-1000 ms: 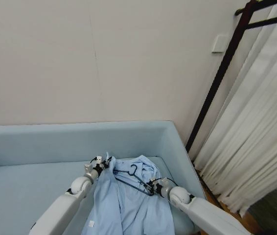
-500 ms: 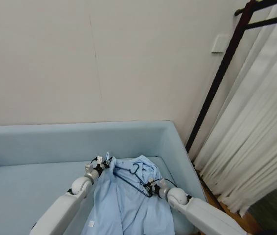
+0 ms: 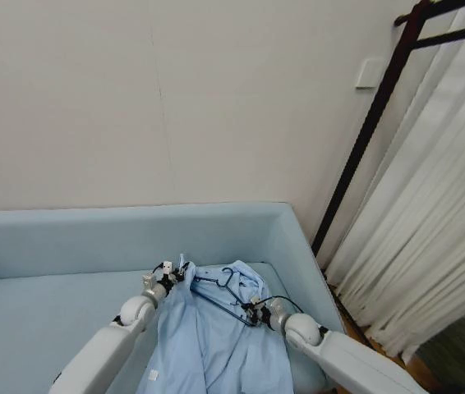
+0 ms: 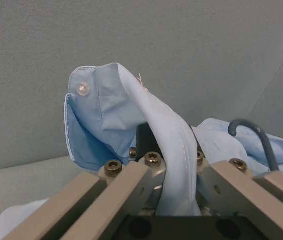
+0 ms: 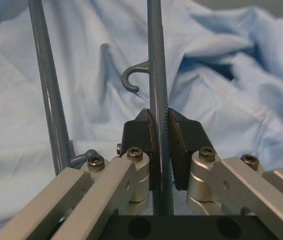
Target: Pick up the clothes from the sofa and hang them on the clothes hanger.
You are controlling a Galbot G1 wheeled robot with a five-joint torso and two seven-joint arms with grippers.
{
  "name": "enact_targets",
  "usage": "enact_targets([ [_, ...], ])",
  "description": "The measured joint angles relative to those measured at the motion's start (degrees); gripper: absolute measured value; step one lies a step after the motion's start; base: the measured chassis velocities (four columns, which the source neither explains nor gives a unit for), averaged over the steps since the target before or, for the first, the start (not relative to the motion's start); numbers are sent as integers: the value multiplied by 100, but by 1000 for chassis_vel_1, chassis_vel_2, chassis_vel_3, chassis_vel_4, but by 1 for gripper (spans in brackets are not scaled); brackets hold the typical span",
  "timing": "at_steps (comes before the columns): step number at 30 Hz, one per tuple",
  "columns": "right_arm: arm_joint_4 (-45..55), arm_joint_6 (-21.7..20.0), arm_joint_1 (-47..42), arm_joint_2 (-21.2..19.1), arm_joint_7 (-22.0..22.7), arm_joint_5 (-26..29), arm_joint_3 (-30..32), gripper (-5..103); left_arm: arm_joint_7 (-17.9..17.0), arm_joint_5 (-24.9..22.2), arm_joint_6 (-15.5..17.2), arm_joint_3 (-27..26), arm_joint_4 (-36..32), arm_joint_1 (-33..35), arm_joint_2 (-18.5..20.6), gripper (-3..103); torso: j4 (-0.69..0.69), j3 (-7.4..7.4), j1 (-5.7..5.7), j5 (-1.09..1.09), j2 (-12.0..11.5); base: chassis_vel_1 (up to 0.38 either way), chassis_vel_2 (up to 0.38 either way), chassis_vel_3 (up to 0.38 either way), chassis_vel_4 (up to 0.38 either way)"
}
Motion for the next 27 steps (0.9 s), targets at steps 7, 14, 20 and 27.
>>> enact_targets([
  [7,-150,561,519,-87,-285,-804,-369,8,42,0,-2,120,122,-70,83,0,0,0,0,1,0,0,0,0,0],
  [14,-455,610,1206,195,-298,-891,-875,8,67,5,-18,283,112,-78,141,0,2,0,0,0,0,0,0,0,0],
  [20,-674,606,1614,527,-228,-827,-1249,8,73,7,-23,416,70,-128,157,0,1,0,0,0,0,0,0,0,0],
  [27,-825,599,1759,801,-117,-781,-1398,8,61,11,-46,558,30,-153,134,0,-1,0,0,0,0,0,0,0,0],
])
